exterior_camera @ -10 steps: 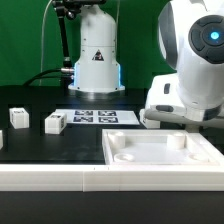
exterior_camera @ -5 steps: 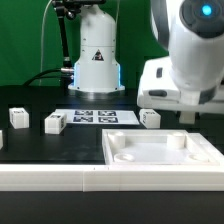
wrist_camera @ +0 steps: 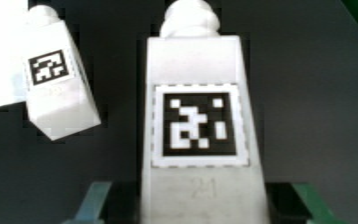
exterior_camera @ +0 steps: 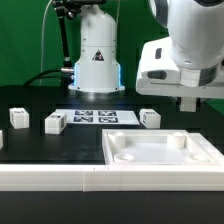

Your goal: Assemble one leg

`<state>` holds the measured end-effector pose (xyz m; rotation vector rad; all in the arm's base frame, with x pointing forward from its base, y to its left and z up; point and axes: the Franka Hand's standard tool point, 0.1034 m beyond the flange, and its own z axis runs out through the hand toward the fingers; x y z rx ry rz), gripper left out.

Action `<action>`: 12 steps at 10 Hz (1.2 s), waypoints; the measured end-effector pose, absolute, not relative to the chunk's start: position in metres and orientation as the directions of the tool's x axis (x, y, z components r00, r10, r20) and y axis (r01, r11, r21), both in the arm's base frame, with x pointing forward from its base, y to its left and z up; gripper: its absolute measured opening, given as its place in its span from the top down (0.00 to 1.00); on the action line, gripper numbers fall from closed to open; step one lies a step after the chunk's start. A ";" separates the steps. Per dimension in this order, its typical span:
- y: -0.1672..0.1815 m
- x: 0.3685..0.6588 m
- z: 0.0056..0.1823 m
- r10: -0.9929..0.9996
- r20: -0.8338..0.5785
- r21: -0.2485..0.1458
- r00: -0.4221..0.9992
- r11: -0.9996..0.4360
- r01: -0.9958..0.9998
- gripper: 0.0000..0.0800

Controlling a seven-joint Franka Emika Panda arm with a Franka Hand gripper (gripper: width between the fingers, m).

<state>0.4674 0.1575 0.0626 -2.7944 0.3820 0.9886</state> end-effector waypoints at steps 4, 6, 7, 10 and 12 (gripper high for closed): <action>0.104 0.493 0.098 -0.108 -0.379 -0.122 0.919 -0.979 -0.165 0.64; 0.096 0.505 0.139 -0.102 -0.270 -0.103 0.957 -0.986 -0.134 0.64; 0.098 0.509 0.133 -0.112 -0.149 -0.110 0.983 -0.986 -0.129 0.64; 0.098 0.512 0.130 -0.121 0.057 -0.118 0.991 -0.987 -0.114 0.64; 0.093 0.529 0.143 -0.041 0.238 -0.082 0.970 -0.996 -0.022 0.64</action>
Offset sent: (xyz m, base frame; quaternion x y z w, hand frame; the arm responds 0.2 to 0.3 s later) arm 0.0178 -0.0644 0.0637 -0.0463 0.1531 -0.0917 0.9829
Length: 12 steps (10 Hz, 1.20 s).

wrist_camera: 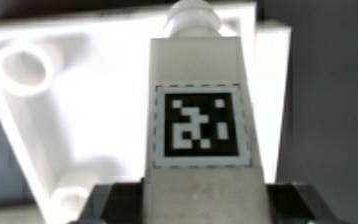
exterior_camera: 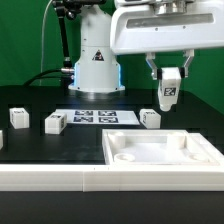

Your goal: Assemble one leg

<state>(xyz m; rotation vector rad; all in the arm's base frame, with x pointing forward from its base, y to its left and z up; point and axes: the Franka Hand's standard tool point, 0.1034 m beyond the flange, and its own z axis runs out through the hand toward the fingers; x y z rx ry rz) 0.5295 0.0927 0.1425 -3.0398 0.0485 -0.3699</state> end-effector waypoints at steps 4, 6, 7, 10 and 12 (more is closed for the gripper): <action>0.103 0.537 0.156 -0.033 0.592 -0.104 0.806 -0.994 0.036 0.64; 0.104 0.537 0.125 0.027 0.547 -0.061 0.837 -0.995 0.072 0.64; 0.100 0.558 0.133 0.061 0.560 -0.038 0.826 -0.994 0.099 0.64; 0.106 0.592 0.126 0.097 0.573 -0.019 0.814 -0.991 0.131 0.64; 0.111 0.595 0.126 0.124 0.568 -0.008 0.813 -0.988 0.156 0.64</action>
Offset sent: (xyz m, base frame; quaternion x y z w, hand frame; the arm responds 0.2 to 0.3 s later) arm 0.0000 0.0000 0.0000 0.0000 0.2571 0.0000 0.9664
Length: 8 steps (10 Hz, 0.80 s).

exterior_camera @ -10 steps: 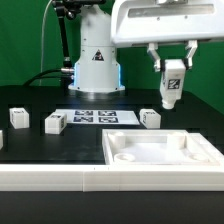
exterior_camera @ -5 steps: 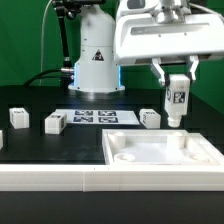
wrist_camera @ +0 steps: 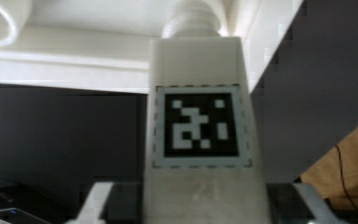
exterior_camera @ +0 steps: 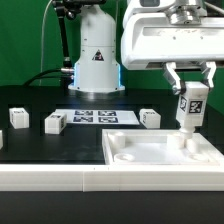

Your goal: Assemble one leg

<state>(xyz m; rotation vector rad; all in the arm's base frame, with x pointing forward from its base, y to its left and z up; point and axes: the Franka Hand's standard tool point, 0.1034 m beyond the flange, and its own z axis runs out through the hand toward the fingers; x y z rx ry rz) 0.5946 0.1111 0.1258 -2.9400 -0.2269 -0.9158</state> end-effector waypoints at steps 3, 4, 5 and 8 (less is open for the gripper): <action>0.111 0.595 0.124 0.124 0.566 -0.008 0.815 -0.988 0.155 0.64; 0.112 0.603 0.123 0.123 0.566 -0.009 0.815 -0.988 0.155 0.64; 0.113 0.613 0.124 0.120 0.575 -0.011 0.809 -0.988 0.154 0.64; 0.110 0.621 0.114 0.111 0.575 -0.012 0.811 -0.989 0.144 0.64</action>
Offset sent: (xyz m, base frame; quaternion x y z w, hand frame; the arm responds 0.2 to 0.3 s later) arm 0.0317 0.0055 -0.0076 0.0060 0.0060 -0.0135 0.9999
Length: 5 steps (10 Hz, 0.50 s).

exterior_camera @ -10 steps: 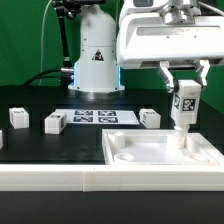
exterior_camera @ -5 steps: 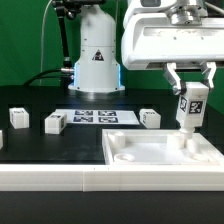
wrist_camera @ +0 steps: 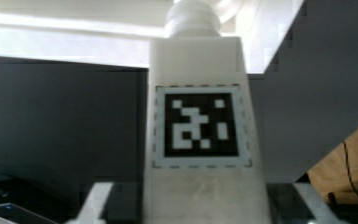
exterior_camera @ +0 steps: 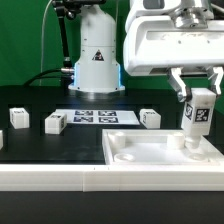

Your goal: Assemble one leg

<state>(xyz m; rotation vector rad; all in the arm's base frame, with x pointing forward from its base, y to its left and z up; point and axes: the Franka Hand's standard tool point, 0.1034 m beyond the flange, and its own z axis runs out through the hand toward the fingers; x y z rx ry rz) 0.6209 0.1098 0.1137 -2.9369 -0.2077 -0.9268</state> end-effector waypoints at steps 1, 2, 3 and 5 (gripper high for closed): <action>0.111 0.618 0.108 0.112 0.569 -0.012 0.815 -0.989 0.145 0.64; 0.112 0.618 0.104 0.113 0.577 -0.011 0.809 -0.989 0.145 0.64; 0.115 0.620 0.104 0.113 0.590 -0.010 0.799 -0.989 0.147 0.64; 0.116 0.620 0.102 0.111 0.592 -0.012 0.799 -0.989 0.146 0.64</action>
Offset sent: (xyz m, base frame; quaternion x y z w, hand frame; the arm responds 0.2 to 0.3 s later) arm 0.0070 0.0069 -0.0117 0.0051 -0.0003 0.0210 0.9998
